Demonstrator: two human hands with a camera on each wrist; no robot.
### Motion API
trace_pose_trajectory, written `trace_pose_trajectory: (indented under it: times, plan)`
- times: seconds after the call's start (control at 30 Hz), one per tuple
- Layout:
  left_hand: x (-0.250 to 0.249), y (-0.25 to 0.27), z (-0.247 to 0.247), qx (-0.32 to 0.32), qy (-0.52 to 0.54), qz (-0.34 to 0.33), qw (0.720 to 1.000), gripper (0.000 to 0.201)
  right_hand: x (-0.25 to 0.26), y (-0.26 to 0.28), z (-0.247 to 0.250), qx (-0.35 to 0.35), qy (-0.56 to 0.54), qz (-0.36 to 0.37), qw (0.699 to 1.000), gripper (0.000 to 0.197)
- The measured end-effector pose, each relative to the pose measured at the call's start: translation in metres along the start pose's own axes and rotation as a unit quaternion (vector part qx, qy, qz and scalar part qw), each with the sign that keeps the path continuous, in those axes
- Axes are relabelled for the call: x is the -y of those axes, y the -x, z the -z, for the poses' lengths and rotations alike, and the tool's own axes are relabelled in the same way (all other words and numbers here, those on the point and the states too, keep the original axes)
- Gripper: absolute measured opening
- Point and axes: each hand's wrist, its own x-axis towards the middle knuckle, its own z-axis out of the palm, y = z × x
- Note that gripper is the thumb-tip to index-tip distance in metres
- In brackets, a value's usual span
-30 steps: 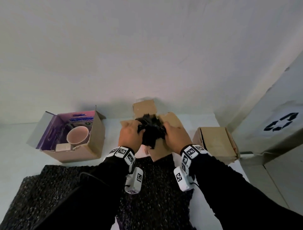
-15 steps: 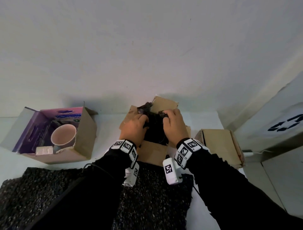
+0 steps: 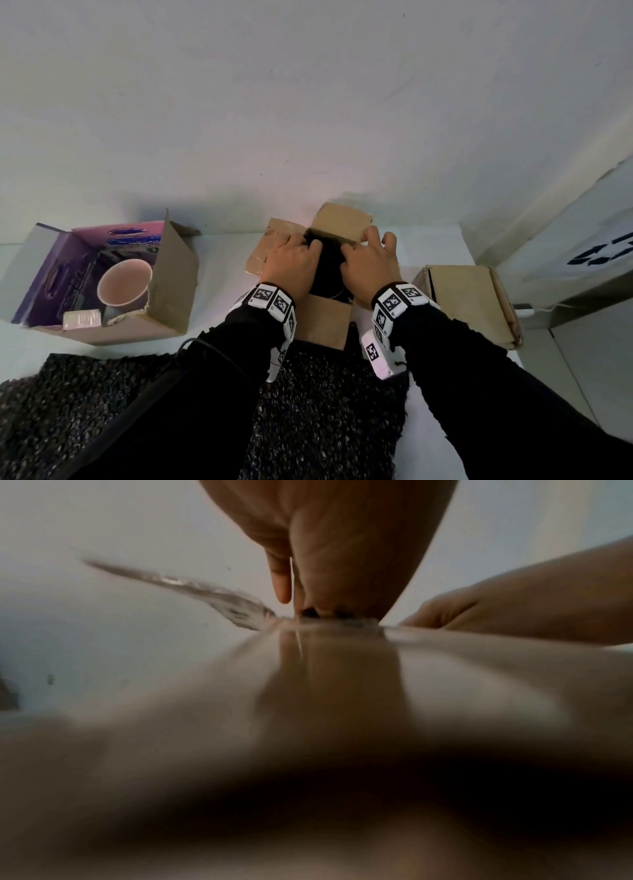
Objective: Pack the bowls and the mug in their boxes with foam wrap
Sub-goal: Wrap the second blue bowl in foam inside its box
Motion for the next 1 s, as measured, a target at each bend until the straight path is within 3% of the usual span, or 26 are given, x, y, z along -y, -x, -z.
trace_pose_trajectory:
  times: [0.13, 0.23, 0.3, 0.37, 0.47, 0.53, 0.63, 0.7, 0.8, 1.0]
  plan:
    - [-0.001, -0.003, 0.004, 0.009, 0.017, 0.0, 1.0, 0.013, -0.002, -0.005, 0.007, 0.046, 0.011, 0.021, 0.999, 0.023]
    - [0.008, -0.008, 0.009, -0.025, 0.071, 0.009, 0.997, 0.02, -0.003, -0.002, 0.011, -0.061, -0.083, 0.007, 0.995, 0.021]
    - [0.015, -0.009, 0.008, -0.045, 0.13, 0.035, 0.99, 0.019, -0.002, 0.002, 0.007, -0.104, -0.243, 0.021, 0.964, 0.029]
    - [0.019, -0.011, 0.006, -0.061, 0.201, 0.066, 0.975, 0.019, 0.001, 0.003, 0.004, -0.081, -0.334, 0.043, 0.938, 0.042]
    - [0.018, -0.011, 0.004, -0.091, 0.273, 0.088, 0.954, 0.016, 0.006, -0.005, 0.001, -0.033, -0.309, 0.038, 0.95, 0.06]
    - [0.019, -0.009, 0.003, -0.102, 0.289, 0.087, 0.948, 0.013, 0.008, -0.007, 0.001, -0.029, -0.311, 0.02, 0.95, 0.041]
    - [0.024, -0.011, -0.003, -0.114, 0.294, 0.064, 0.947, 0.01, 0.006, -0.009, 0.0, -0.078, -0.329, -0.026, 0.941, 0.013]
    - [0.028, -0.014, -0.005, -0.114, 0.262, 0.018, 0.958, 0.014, 0.004, -0.01, -0.002, -0.102, -0.303, -0.038, 0.947, 0.013]
    - [0.029, -0.017, -0.003, -0.093, 0.091, -0.041, 0.991, 0.025, 0.003, -0.013, -0.005, -0.109, -0.243, -0.038, 0.963, 0.01]
    - [0.031, -0.016, -0.01, 0.017, -0.032, -0.069, 0.997, 0.044, 0.005, -0.018, -0.004, -0.044, -0.084, 0.021, 0.995, 0.023]
